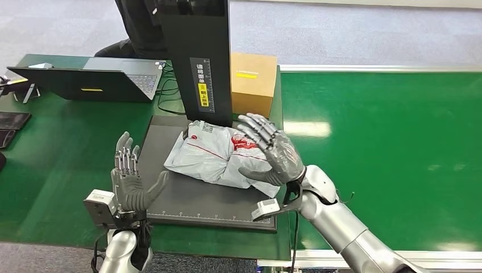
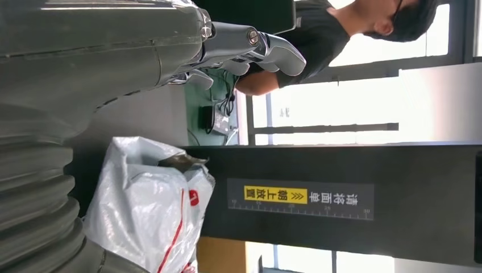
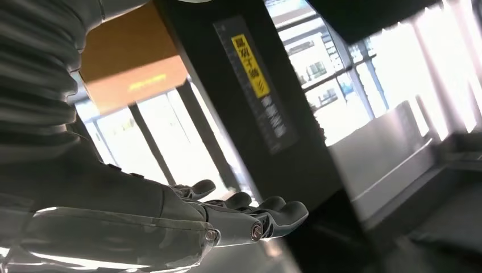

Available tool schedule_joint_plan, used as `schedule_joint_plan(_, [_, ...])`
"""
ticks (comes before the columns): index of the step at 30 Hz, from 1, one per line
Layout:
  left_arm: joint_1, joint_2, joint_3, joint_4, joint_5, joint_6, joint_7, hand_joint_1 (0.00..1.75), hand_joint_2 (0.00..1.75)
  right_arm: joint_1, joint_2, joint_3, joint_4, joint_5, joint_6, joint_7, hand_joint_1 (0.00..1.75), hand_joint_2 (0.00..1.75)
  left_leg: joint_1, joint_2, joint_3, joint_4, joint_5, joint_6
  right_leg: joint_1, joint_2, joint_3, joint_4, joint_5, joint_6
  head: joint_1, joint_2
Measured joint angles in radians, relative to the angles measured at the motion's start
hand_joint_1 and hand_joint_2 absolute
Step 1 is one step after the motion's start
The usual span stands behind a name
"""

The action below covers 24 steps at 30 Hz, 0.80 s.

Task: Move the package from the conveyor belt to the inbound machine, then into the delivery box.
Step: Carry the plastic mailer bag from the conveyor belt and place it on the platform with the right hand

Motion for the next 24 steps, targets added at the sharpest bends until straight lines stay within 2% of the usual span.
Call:
schedule_joint_plan(3, [0.013,0.002,0.003,0.0,0.002,-0.013,0.0,0.0,1.75,0.068,0.003,-0.11,-0.084,-0.164,0.086,-0.002,0.0,1.75,0.0,0.0,0.0,0.0,0.0,0.0,0.0,0.0,0.0,0.0,0.0,0.0,0.0,0.0])
schedule_joint_plan(7, [0.024,0.006,0.005,-0.001,-0.002,-0.05,0.01,0.0,1.75,0.168,0.01,-0.258,-0.18,-0.287,0.135,-0.003,0.0,1.75,0.0,0.0,0.0,0.0,0.0,0.0,0.0,0.0,0.0,0.0,0.0,0.0,0.0,0.0])
schedule_joint_plan(14, [0.041,0.013,-0.004,0.0,-0.005,-0.234,0.077,0.0,1.75,0.355,0.058,-0.513,-0.325,-0.441,0.256,-0.003,0.0,1.75,0.0,0.0,-0.001,0.0,-0.001,0.0,0.0,0.0,-0.001,0.0,0.0,0.0,0.0,0.0])
schedule_joint_plan(19, [0.043,0.017,-0.027,0.005,-0.105,-0.21,0.107,0.0,1.75,0.435,0.125,-0.687,-0.36,-0.519,0.371,-0.003,0.0,1.75,0.0,0.0,-0.001,0.0,-0.001,0.0,0.0,0.0,-0.001,0.0,-0.001,-0.001,0.0,0.0])
schedule_joint_plan(24, [0.042,0.022,-0.054,0.008,-0.305,-0.095,0.176,0.0,1.75,0.472,0.186,-0.787,-0.371,-0.501,0.429,-0.002,0.0,1.75,0.0,0.0,0.0,0.0,-0.001,0.0,0.0,0.0,-0.001,0.0,0.0,-0.001,0.0,0.0])
